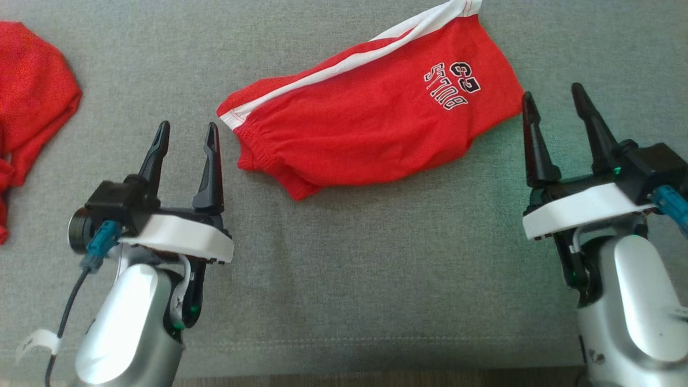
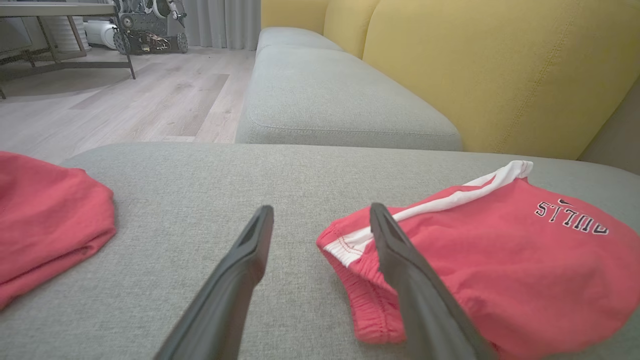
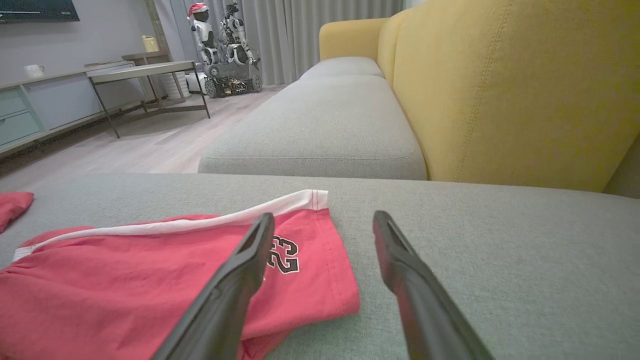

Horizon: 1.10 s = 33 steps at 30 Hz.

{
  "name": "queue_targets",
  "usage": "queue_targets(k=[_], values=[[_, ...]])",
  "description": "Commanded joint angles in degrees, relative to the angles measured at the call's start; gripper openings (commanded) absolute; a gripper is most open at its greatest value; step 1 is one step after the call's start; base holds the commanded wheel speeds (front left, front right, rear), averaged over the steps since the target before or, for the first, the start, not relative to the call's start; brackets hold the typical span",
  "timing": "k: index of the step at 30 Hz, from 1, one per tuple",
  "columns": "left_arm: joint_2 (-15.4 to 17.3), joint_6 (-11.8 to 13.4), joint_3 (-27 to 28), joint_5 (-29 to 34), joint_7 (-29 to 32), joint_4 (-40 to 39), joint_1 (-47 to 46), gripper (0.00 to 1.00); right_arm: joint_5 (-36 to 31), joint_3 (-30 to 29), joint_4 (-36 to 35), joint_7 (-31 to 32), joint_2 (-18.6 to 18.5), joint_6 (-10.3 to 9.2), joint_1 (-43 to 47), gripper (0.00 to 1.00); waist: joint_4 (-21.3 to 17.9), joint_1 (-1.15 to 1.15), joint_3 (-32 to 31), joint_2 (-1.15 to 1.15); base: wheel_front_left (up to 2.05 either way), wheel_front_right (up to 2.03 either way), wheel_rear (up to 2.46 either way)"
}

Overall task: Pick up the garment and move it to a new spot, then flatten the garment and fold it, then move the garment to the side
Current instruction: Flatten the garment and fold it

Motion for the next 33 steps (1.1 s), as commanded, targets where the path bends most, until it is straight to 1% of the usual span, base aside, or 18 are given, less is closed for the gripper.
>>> queue_targets(k=[1, 13, 20, 24, 33], values=[[1.61, 0.28, 2.19, 0.32, -0.08, -1.31, -0.83, 1.0, -0.6, 0.76, -2.96, 0.51, 0.65, 0.37, 0.2, 1.0, -0.01, 0.0, -0.02, 0.0, 0.0, 0.0, 0.0], [1.67, 0.43, 1.91, -0.01, -0.19, -0.79, -1.54, 1.0, -0.84, 0.29, -5.21, 2.53, 1.02, 0.37, 1.16, 1.0, 0.15, 0.0, 0.14, 0.0, 0.0, 0.0, 0.0], [1.55, 0.06, 1.42, -0.1, -0.25, -1.39, -2.32, 1.0, -0.77, -0.22, -4.12, 4.39, 0.51, 0.37, -0.55, 1.0, 0.61, 0.0, 1.45, 0.0, 0.0, 0.0, 0.0], [1.05, -0.32, 0.76, 0.05, -0.31, -1.74, -3.67, 1.0, -0.53, -0.17, -0.7, 6.9, -0.65, 0.37, -4.02, 1.0, 1.57, 0.0, 3.13, 0.0, 0.0, 0.0, 0.0], [-0.15, -1.27, 0.18, 0.18, -0.62, -0.91, -5.52, 1.0, 0.43, -0.48, 11.17, 12.67, -2.48, 0.37, -11.57, 1.0, 4.08, 0.0, 5.74, 0.0, 0.0, 0.0, 0.0]])
